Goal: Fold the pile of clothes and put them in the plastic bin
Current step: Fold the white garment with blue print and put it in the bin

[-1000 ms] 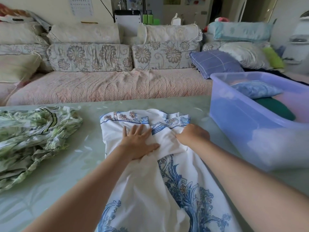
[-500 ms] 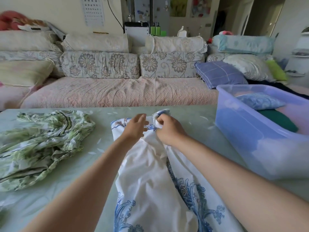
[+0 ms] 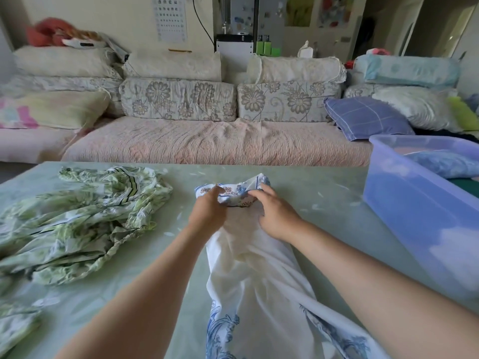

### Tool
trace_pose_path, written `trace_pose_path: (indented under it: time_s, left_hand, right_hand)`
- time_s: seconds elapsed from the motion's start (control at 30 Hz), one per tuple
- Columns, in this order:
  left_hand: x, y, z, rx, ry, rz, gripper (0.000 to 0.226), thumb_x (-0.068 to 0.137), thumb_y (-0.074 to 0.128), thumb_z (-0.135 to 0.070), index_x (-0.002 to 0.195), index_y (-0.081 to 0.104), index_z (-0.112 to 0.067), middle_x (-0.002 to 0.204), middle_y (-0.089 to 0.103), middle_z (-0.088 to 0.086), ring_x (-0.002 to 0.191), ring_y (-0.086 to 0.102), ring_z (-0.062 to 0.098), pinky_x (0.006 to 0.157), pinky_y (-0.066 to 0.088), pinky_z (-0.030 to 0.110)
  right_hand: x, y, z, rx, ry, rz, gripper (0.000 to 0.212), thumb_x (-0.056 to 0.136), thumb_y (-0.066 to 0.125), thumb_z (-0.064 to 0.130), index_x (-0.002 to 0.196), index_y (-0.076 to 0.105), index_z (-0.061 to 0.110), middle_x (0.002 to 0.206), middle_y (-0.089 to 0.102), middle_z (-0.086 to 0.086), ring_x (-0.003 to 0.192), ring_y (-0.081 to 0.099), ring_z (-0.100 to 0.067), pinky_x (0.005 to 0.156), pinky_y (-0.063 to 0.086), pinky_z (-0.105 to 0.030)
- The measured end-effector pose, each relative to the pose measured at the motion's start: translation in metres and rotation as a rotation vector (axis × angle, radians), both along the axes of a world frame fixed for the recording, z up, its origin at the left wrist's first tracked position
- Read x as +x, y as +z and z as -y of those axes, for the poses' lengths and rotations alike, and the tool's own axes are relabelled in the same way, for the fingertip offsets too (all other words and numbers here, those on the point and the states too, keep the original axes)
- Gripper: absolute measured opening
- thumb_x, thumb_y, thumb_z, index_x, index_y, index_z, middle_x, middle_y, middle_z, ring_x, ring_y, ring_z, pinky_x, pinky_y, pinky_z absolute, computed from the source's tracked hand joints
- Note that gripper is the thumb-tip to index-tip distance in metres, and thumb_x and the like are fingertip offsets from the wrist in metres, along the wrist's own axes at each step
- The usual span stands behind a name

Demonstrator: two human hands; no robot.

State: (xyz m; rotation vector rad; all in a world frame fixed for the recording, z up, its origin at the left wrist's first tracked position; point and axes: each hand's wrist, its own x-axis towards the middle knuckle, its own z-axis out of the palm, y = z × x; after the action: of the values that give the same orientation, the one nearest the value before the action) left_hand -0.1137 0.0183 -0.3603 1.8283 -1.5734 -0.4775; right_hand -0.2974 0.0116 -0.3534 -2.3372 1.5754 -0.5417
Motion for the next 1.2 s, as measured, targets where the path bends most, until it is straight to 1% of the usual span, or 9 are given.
trace_pose_path:
  time_s: [0.07,0.17,0.33,0.5,0.7,0.87,0.93,1.07,1.2]
  left_hand:
    - [0.009,-0.002,0.009,0.058,0.122,0.08,0.039,0.092,0.046,-0.017,0.132,0.048,-0.017,0.117,0.064,0.016,0.105,0.059,0.033,0.073,0.04,0.031]
    - [0.018,-0.003,0.017,0.149,0.106,0.301,0.047,0.088,0.05,-0.023,0.132,0.036,-0.017,0.12,0.059,0.015,0.107,0.057,0.036,0.08,0.045,0.037]
    - [0.007,-0.002,0.035,0.08,0.007,0.253,0.058,0.087,0.052,-0.04,0.142,0.033,-0.036,0.125,0.055,0.008,0.111,0.056,0.032,0.086,0.048,0.039]
    - [0.025,-0.018,0.046,-0.027,0.198,0.054,0.037,0.083,0.056,-0.007,0.117,0.065,-0.02,0.107,0.069,0.014,0.097,0.064,0.033,0.077,0.053,0.033]
    - [0.041,-0.024,0.044,-0.005,0.267,0.42,0.035,0.083,0.05,-0.001,0.113,0.065,-0.013,0.109,0.062,0.015,0.1,0.057,0.034,0.081,0.05,0.039]
    - [0.004,0.005,0.055,-0.337,-0.208,0.309,0.028,0.093,0.05,-0.013,0.111,0.071,-0.021,0.117,0.062,0.007,0.112,0.054,0.028,0.092,0.044,0.036]
    - [-0.006,-0.004,0.051,-0.188,-0.329,0.374,0.036,0.098,0.045,-0.028,0.131,0.06,-0.026,0.137,0.055,0.002,0.128,0.047,0.025,0.103,0.04,0.039]
    - [0.018,-0.041,0.039,0.267,-0.237,0.599,0.062,0.097,0.028,-0.06,0.154,0.009,-0.042,0.164,0.0,-0.008,0.151,-0.002,0.017,0.121,0.007,0.046]
    - [0.035,-0.036,0.035,0.389,-0.107,0.561,0.072,0.089,0.027,-0.075,0.152,0.004,-0.048,0.164,-0.007,-0.006,0.151,-0.005,0.024,0.119,0.007,0.05]
  right_hand:
    - [0.004,-0.004,0.009,-0.07,-0.097,-0.045,0.065,0.086,0.056,0.009,0.146,0.041,0.031,0.163,0.017,-0.008,0.141,0.035,-0.029,0.108,0.038,-0.035]
    - [0.01,-0.012,0.019,-0.136,-0.215,-0.08,0.059,0.09,0.056,0.017,0.146,0.044,0.031,0.141,0.036,-0.011,0.124,0.045,-0.033,0.097,0.044,-0.037]
    - [0.021,-0.021,0.039,-0.056,-0.096,-0.024,0.056,0.093,0.052,0.028,0.149,0.043,0.028,0.145,0.05,-0.008,0.131,0.046,-0.031,0.106,0.04,-0.039]
    - [0.022,-0.023,0.044,0.029,0.049,-0.182,0.067,0.095,0.05,0.047,0.156,0.025,0.035,0.167,0.012,-0.002,0.152,0.013,-0.02,0.119,0.02,-0.041]
    - [0.021,-0.038,0.059,0.192,-0.005,-0.265,0.082,0.091,0.039,0.068,0.157,-0.002,0.042,0.168,-0.007,-0.002,0.154,-0.005,-0.023,0.121,0.011,-0.053]
    - [0.021,-0.034,0.058,0.134,0.053,-0.196,0.081,0.094,0.047,0.056,0.159,0.004,0.034,0.168,-0.003,-0.004,0.154,0.0,-0.023,0.122,0.013,-0.048]
    - [0.019,-0.029,0.054,0.119,0.051,-0.177,0.077,0.096,0.046,0.049,0.159,0.006,0.032,0.168,-0.003,-0.006,0.154,-0.001,-0.023,0.123,0.012,-0.044]
    - [0.013,-0.026,0.057,0.175,0.002,-0.209,0.072,0.097,0.041,0.05,0.159,0.007,0.034,0.168,-0.008,0.0,0.154,-0.003,-0.018,0.122,0.01,-0.045]
    - [0.01,-0.034,0.057,0.248,0.026,-0.24,0.072,0.098,0.034,0.062,0.158,0.002,0.039,0.167,-0.012,0.005,0.153,-0.01,-0.014,0.122,0.005,-0.049]
